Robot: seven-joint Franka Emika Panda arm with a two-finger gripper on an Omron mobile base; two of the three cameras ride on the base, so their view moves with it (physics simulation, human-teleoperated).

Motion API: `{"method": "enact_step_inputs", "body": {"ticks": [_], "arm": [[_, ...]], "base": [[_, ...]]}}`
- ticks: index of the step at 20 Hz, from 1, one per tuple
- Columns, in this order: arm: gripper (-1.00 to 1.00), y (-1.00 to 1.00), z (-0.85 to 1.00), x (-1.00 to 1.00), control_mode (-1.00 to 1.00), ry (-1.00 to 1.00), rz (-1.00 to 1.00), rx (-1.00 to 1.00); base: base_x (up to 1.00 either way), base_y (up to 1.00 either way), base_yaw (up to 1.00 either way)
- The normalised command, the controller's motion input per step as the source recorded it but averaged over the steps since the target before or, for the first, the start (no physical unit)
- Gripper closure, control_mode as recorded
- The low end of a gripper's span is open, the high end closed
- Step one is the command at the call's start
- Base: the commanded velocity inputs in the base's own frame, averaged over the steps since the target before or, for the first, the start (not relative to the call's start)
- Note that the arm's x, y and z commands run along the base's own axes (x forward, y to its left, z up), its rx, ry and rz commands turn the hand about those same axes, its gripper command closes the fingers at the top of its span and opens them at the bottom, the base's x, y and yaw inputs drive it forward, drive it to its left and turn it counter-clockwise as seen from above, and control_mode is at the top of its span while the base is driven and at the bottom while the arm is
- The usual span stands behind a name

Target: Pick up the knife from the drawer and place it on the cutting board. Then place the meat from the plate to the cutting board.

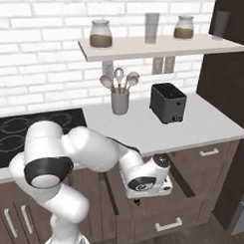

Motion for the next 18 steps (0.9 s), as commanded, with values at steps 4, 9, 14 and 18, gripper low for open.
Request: {"method": "enact_step_inputs", "body": {"ticks": [4, 9, 14, 18], "arm": [[-1.0, 0.01, 0.42, 0.53, -1.0, 0.09, 0.02, 0.09], [-1.0, 0.24, -0.03, 0.21, -1.0, 0.1, 0.0, 0.0], [-1.0, 0.02, -0.23, 0.11, -1.0, 0.06, 0.0, 0.0], [-1.0, 0.0, -0.3, 0.0, -1.0, 0.0, 0.0, 0.0]], "base": [[0.0, 0.0, 0.0], [0.0, 0.0, 0.0], [0.0, 0.0, 0.0], [0.0, 0.0, 0.0]]}}
